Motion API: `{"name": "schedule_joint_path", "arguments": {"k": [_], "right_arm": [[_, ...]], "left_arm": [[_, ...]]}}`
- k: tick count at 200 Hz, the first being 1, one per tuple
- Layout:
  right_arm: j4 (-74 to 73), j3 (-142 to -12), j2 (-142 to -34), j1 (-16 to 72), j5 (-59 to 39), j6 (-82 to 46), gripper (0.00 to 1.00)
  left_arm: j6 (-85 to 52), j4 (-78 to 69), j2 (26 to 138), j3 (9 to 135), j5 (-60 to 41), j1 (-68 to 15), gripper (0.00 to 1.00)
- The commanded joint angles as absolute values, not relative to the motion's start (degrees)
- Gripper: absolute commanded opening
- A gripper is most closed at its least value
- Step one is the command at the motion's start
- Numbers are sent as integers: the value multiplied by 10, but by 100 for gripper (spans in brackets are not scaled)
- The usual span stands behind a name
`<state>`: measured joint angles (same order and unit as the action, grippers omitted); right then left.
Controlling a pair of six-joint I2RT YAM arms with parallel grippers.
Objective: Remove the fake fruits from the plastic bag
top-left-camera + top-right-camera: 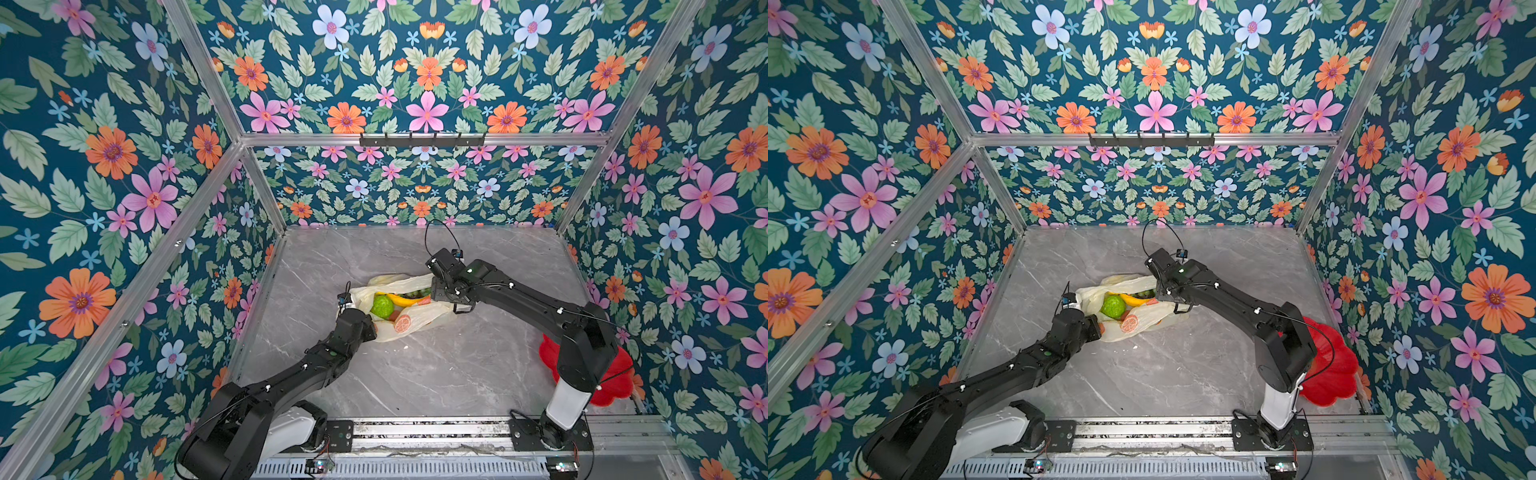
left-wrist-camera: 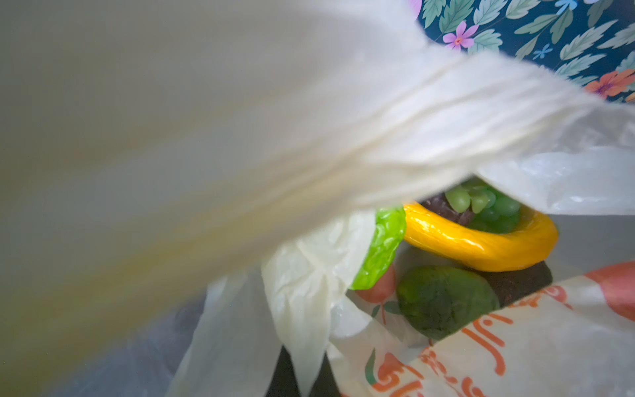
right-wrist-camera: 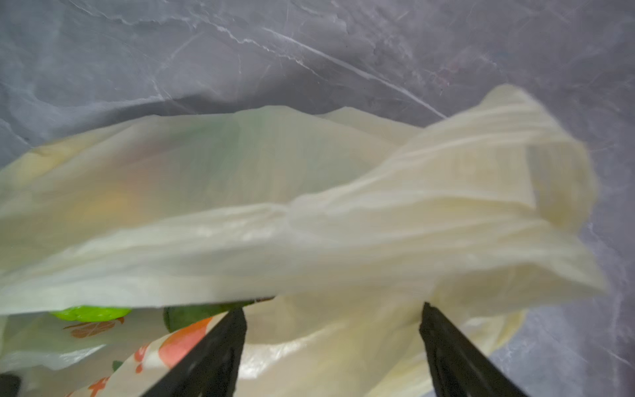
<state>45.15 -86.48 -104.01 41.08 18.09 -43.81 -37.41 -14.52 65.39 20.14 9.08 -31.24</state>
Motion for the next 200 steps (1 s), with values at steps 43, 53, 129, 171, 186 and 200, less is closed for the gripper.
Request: {"name": "schedule_joint_path", "arguments": {"k": [43, 53, 129, 171, 186, 200], "right_arm": [[425, -852, -1073, 382, 119, -459, 79], [415, -847, -1069, 377, 111, -458, 78], [386, -867, -1088, 370, 84, -468, 86], [400, -871, -1099, 370, 136, -447, 65], [397, -864, -1087, 364, 134, -437, 50], [354, -822, -1053, 352, 112, -424, 32]], "left_arm": [[-386, -170, 648, 187, 89, -313, 0], [-387, -170, 648, 186, 89, -312, 0], [-374, -182, 647, 183, 67, -316, 0], [-379, -147, 633, 189, 105, -315, 0], [-385, -144, 637, 190, 106, -309, 0], [-395, -141, 645, 192, 96, -291, 0]]}}
